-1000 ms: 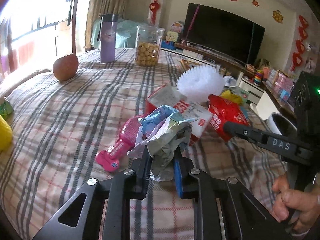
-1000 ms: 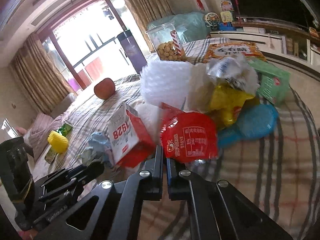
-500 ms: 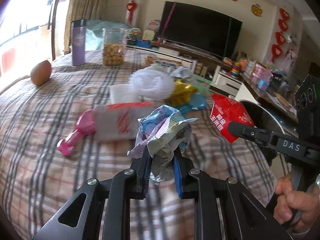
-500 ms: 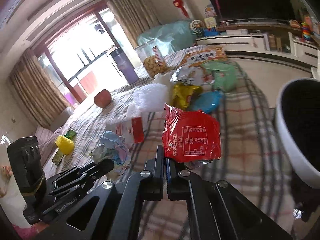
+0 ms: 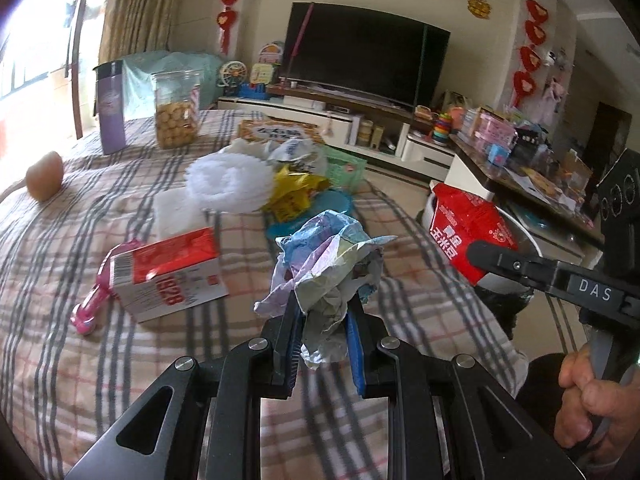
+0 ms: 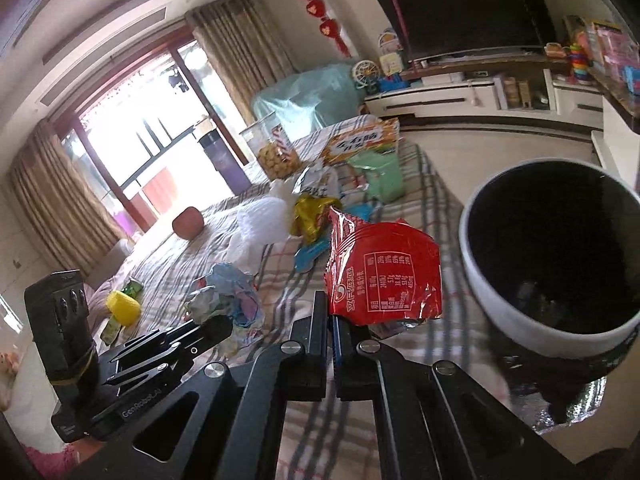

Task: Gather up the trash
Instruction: 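Move both grippers over the bin and release the tissue and red packet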

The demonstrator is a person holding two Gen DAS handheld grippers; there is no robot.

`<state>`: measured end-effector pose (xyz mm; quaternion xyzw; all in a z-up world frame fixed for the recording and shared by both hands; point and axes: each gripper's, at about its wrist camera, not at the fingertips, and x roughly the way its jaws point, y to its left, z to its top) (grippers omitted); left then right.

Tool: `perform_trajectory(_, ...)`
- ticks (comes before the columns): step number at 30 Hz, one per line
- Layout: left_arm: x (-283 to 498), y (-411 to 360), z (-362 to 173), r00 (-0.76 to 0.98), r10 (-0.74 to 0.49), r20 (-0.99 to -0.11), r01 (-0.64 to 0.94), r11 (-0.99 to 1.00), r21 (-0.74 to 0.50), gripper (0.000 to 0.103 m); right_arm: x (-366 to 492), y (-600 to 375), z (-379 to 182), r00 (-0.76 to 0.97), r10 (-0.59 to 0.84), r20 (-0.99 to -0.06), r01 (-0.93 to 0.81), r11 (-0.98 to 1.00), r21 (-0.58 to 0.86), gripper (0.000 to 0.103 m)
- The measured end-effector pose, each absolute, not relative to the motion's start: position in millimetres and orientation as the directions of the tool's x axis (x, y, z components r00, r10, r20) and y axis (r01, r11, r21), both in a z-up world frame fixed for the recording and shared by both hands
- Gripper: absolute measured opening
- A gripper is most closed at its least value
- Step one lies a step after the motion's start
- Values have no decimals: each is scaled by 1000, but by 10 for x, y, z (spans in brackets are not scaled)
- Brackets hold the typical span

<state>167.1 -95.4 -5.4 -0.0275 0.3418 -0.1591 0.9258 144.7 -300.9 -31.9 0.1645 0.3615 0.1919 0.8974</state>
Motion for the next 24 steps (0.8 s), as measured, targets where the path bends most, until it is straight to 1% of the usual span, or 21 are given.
perform_trajectory(24,1978,-1695,-36,675,-384,-630,397,909,-128,19,1397,-3800,-303,727,354,-588,-81,895,439,2)
